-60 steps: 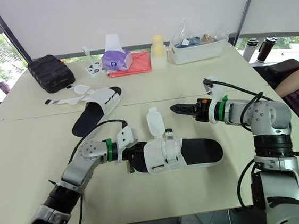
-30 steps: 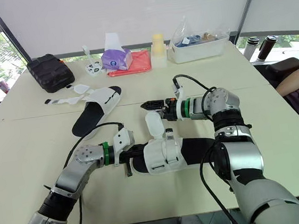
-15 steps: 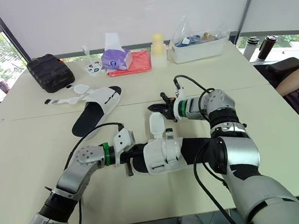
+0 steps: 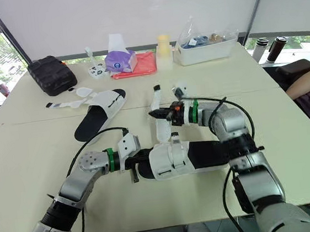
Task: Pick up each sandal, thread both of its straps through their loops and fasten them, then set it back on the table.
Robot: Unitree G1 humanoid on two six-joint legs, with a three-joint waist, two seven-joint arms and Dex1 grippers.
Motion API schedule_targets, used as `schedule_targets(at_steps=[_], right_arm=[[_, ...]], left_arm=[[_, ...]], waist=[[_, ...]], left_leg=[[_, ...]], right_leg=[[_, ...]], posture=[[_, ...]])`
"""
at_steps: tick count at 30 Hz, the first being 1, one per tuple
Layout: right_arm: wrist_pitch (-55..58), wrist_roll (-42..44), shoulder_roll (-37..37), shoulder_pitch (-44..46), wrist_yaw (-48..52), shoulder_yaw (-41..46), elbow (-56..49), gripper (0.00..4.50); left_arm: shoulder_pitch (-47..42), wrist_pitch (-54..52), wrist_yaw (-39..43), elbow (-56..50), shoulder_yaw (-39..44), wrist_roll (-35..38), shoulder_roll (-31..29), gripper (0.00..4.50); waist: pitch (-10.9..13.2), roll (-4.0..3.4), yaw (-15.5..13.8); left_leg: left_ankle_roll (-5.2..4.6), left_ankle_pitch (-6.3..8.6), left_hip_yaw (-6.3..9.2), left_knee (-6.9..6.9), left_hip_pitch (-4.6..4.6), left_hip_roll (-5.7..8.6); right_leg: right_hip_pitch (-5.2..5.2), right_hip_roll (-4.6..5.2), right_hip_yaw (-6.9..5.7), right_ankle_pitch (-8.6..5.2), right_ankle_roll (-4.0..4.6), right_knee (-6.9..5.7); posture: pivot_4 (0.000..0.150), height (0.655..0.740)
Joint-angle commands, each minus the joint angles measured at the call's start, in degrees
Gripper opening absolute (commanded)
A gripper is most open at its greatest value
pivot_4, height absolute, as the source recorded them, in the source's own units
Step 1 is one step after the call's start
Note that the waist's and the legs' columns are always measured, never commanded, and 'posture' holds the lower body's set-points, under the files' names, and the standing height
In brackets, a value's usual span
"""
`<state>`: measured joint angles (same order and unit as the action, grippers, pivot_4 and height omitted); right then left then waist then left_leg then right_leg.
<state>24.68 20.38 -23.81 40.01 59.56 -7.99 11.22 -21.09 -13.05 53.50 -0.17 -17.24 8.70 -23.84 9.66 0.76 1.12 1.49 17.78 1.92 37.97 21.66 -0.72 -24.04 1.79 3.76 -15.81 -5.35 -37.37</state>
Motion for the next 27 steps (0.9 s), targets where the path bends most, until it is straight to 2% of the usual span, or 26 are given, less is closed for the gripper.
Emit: schedule_targets(at_steps=[1,4,7,10,15,21,24,27], right_arm=[[-23.3,-7.7,-0.9,-2.7,1.6,-1.9,-2.9,0.03],[-49.3,-17.5,-3.3,-2.8,0.4,-4.5,2.7,0.03],[-68.4,-24.0,-4.4,-0.6,-4.7,-4.5,10.6,0.03],[-82.2,-30.4,-5.6,1.9,-10.6,-4.3,18.3,0.03],[-94.9,-36.7,-6.9,3.5,-18.0,-4.6,23.2,0.03],[-103.3,-37.6,-10.5,0.6,-20.9,-7.7,21.3,0.03],[-103.0,-39.1,-11.8,0.4,-21.8,-8.7,21.1,0.91],[-103.2,-42.3,-12.1,0.9,-24.4,-7.1,21.0,2.35]], left_arm=[[0.5,-0.3,0.4,0.3,-1.1,-1.0,-0.2,0.0],[0.4,-0.3,0.5,0.4,-1.2,-0.9,-0.2,0.0],[0.3,-0.4,0.5,0.5,-1.4,-1.0,0.0,0.0],[0.2,-0.5,0.6,0.5,-1.5,-1.0,0.2,0.0],[0.2,-0.3,0.9,0.8,-1.5,-1.2,0.2,0.0],[0.1,-0.1,1.2,1.0,-1.2,-1.3,-0.1,0.0],[0.0,-0.1,1.2,1.0,-1.4,-1.4,0.2,0.0],[-0.1,-0.1,1.3,1.1,-1.7,-1.4,0.5,0.0]], waist=[[0.0,0.0,0.1],[0.0,0.01,0.0],[0.0,0.01,0.0],[0.0,0.01,0.0],[0.0,0.01,0.0],[0.0,0.01,-0.1],[0.0,0.01,0.0],[0.0,0.01,0.0]], left_leg=[[0.0,0.0,-0.02,0.0,-0.02,0.0],[0.02,-0.01,-0.07,0.0,-0.09,0.03],[0.02,-0.01,-0.08,0.0,-0.19,0.07],[0.03,-0.02,-0.08,0.0,-0.2,0.05],[0.05,-0.03,-0.1,0.0,-0.2,0.0],[0.06,-0.03,-0.09,0.01,-0.24,0.0],[0.05,-0.03,-0.09,0.01,-0.29,0.0],[0.05,-0.03,-0.09,0.03,-0.38,0.0]], right_leg=[[0.0,0.0,0.0,0.0,0.0,0.0],[0.04,0.0,0.05,0.01,-0.02,-0.01],[0.15,-0.01,0.05,0.01,-0.02,0.02],[0.16,-0.01,0.06,0.01,-0.01,0.02],[0.16,0.01,0.11,0.01,-0.01,0.02],[0.23,0.01,0.12,0.0,0.0,0.02],[0.29,0.01,0.13,0.0,0.0,0.03],[0.37,0.0,0.13,0.0,0.0,0.02]], posture=[[0.15,0.74],[0.15,0.74],[0.15,0.74],[0.15,0.74],[0.15,0.74],[0.15,0.74],[0.15,0.74],[0.15,0.74]])
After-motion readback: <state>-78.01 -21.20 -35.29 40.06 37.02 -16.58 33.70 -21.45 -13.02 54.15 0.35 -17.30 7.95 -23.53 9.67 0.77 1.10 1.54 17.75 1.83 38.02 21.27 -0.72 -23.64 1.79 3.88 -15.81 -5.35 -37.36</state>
